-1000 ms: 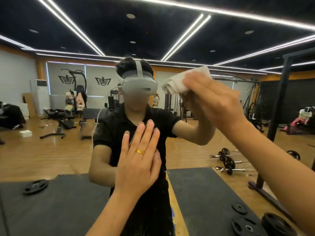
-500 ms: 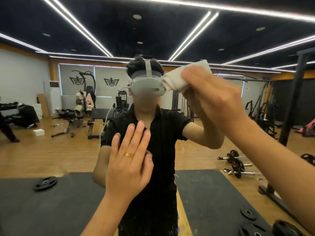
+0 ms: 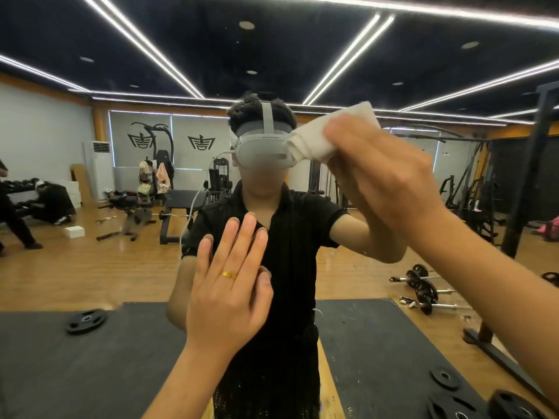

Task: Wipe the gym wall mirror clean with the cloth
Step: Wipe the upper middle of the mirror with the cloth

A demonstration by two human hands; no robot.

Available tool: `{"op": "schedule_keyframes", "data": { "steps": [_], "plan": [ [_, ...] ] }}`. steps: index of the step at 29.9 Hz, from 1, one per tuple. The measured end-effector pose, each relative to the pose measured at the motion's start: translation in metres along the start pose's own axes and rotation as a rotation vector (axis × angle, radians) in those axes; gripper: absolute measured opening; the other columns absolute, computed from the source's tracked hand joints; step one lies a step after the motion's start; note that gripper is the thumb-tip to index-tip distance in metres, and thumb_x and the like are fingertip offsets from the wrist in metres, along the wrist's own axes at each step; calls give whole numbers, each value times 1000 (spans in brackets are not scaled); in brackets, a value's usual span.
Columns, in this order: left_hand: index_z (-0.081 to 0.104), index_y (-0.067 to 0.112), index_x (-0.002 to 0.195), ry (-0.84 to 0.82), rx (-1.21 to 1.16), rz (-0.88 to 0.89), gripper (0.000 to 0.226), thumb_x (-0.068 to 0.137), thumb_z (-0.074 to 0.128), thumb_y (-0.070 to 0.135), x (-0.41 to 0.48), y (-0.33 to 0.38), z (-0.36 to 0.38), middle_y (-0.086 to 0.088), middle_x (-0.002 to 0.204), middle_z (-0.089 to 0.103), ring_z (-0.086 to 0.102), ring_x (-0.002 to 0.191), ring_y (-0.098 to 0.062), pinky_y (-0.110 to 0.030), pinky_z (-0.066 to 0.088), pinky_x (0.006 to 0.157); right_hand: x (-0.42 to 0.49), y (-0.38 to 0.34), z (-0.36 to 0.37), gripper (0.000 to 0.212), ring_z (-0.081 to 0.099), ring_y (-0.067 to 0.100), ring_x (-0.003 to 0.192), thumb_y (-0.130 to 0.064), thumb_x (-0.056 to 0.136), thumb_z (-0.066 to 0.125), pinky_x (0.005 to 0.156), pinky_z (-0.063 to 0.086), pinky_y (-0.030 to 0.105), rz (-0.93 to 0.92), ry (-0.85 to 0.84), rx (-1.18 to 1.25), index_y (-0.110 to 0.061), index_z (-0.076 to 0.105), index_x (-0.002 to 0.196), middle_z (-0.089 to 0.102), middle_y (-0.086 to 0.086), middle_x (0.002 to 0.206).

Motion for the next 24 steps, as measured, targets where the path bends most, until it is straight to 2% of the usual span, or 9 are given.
{"op": "schedule_keyframes", "data": {
  "steps": [6,9,12,14,16,17,18,21,24],
  "plan": [
    [46,8,151,-5,3,-2,52,100,48,21,0,-1,0,-13,162,38,27,155,-28,-49,12,128,5,5,3,32,60,33,130,-10,104,64,107,50,39,-13,-42,11,2,63,133,63,20,138],
    [46,8,151,-7,4,0,53,100,48,21,-1,-1,0,-13,162,38,27,155,-28,-49,13,128,12,13,-2,28,63,33,126,-13,105,62,105,52,40,-22,-41,-10,3,66,128,66,20,134],
    [46,8,151,-10,12,5,53,100,48,21,-1,-1,0,-13,162,38,26,155,-27,-49,12,128,19,38,-13,28,66,34,122,-17,109,55,103,55,41,89,33,-46,2,67,126,68,20,130],
    [46,8,151,-12,17,4,53,100,47,22,0,-1,0,-13,162,38,26,156,-27,-48,11,128,21,51,-19,30,69,30,115,-19,111,50,100,56,33,210,93,-57,1,68,125,70,19,126],
    [45,9,151,-14,17,2,53,100,47,22,0,-1,0,-13,162,38,26,156,-27,-48,11,128,15,41,-14,30,69,20,99,-21,111,50,95,48,12,331,128,-13,-2,67,126,72,16,118],
    [46,8,151,-13,16,2,53,100,47,21,0,-1,0,-13,162,38,26,156,-27,-48,11,128,9,26,-8,27,68,18,94,-19,109,53,92,43,7,340,127,-3,-4,66,128,72,15,116],
    [46,8,151,-11,16,3,53,100,47,21,0,-1,0,-13,161,38,27,155,-27,-48,11,128,0,7,0,26,69,19,96,-15,106,60,92,42,9,306,102,-22,-5,66,130,71,15,120],
    [46,7,151,-5,15,8,52,100,47,21,0,-1,-1,-13,161,39,28,155,-28,-49,12,128,-23,-30,15,38,63,27,127,-8,96,74,108,49,32,102,-39,-14,-7,67,134,65,14,138],
    [46,7,151,-3,12,3,52,100,47,21,0,0,-1,-13,162,38,25,156,-27,-48,12,128,-8,-5,-4,35,63,28,127,-11,99,72,107,51,36,34,-45,-16,-5,66,132,65,16,136]
  ]
}}
Point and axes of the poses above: each hand's wrist, its own x-axis towards the middle knuckle, its own z-axis out of the palm, y = z × x, the point moved 7 cm from there along x, towards the middle knuckle
